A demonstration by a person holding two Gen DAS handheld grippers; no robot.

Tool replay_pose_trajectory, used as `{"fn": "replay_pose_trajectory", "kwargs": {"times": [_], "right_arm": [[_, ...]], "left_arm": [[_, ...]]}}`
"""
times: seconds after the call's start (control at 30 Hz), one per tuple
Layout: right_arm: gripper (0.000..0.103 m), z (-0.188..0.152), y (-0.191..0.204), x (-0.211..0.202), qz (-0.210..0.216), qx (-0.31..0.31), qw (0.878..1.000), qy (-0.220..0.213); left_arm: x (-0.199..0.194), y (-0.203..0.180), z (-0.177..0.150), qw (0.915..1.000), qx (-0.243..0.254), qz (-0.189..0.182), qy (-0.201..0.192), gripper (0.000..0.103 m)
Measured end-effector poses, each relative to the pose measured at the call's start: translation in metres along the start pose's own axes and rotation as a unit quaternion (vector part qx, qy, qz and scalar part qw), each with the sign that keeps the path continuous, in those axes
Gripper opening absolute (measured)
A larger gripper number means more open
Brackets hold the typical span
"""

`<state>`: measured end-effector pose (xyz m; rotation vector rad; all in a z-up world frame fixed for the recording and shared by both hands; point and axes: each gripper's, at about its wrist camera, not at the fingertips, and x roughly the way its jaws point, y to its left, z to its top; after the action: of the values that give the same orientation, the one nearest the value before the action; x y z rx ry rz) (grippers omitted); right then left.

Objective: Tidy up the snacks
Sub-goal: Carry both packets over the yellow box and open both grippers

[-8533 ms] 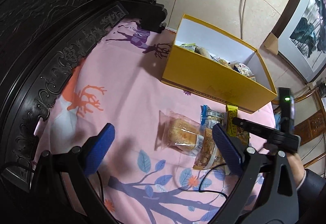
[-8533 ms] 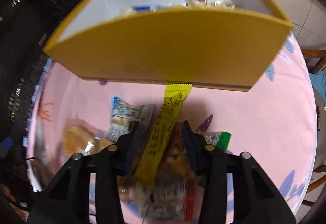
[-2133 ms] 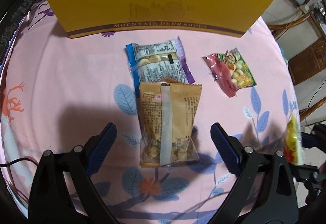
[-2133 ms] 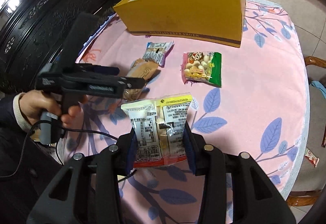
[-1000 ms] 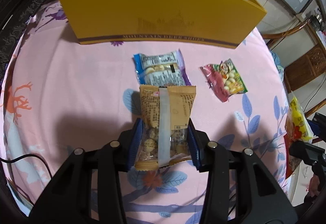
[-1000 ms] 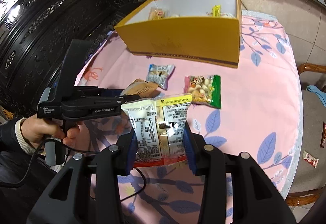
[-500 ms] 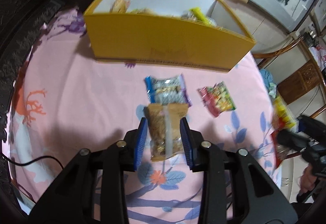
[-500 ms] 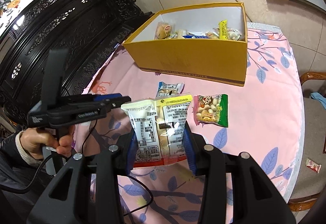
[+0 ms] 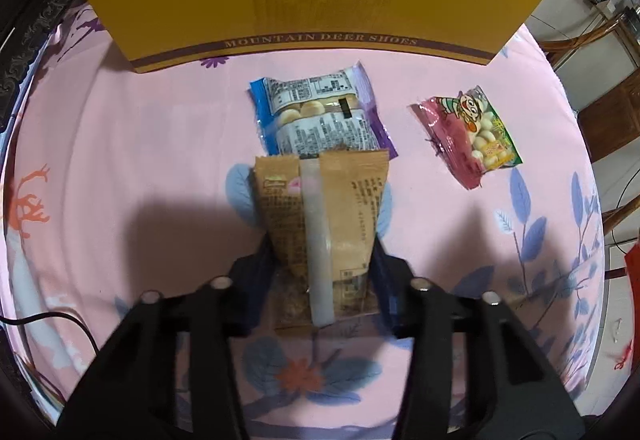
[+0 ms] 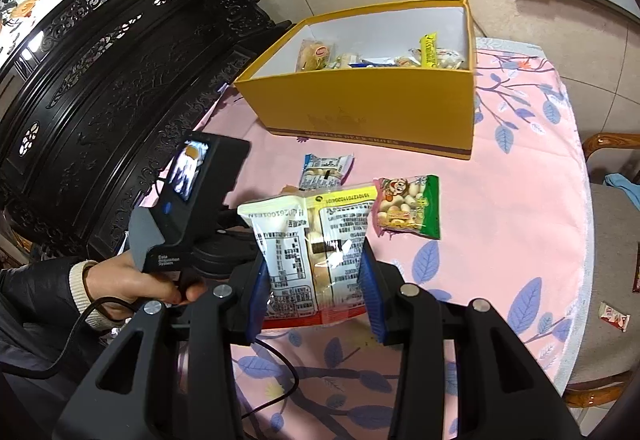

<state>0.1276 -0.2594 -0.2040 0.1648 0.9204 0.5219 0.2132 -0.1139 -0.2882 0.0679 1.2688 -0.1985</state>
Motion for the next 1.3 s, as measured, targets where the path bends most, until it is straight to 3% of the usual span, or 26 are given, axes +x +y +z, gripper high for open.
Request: {"fn": "replay_pose_trajectory", "kwargs": {"times": [0.37,0.63,0.87,1.07,1.23,1.27,1.3], "right_arm": [[0.041,0.006,0.004,-0.003,0.003,-0.005,1.000,-0.010],[0.041,0.025,0.017,-0.012,0.011,-0.021,0.999,-0.036],[0.041,0.070,0.024,-0.030,0.007,-0.039,0.994,-0.105],[0.041,0.127,0.018,-0.042,-0.017,-0.037,0.981,-0.188],[0.041,0.171,0.010,-0.036,-0.034,-0.037,0.973,-0.226],[0.041,0.181,0.008,-0.032,-0.036,-0.037,0.972,-0.231],[0.042,0.190,0.008,-0.027,-0.040,-0.041,0.970,-0.235]], "left_arm": [[-0.042,0.018,-0.012,0.9991,-0.032,0.001,-0.028,0.037],[-0.105,0.035,-0.001,0.9937,-0.061,-0.011,-0.093,0.037],[-0.154,0.040,0.040,0.9848,-0.064,-0.012,-0.161,0.037],[-0.191,0.044,0.102,0.9711,-0.058,-0.019,-0.231,0.037],[-0.203,0.048,0.157,0.9614,-0.055,-0.013,-0.269,0.037],[-0.200,0.049,0.168,0.9608,-0.057,-0.014,-0.271,0.038],[-0.196,0.050,0.176,0.9601,-0.061,-0.013,-0.273,0.045]]}}
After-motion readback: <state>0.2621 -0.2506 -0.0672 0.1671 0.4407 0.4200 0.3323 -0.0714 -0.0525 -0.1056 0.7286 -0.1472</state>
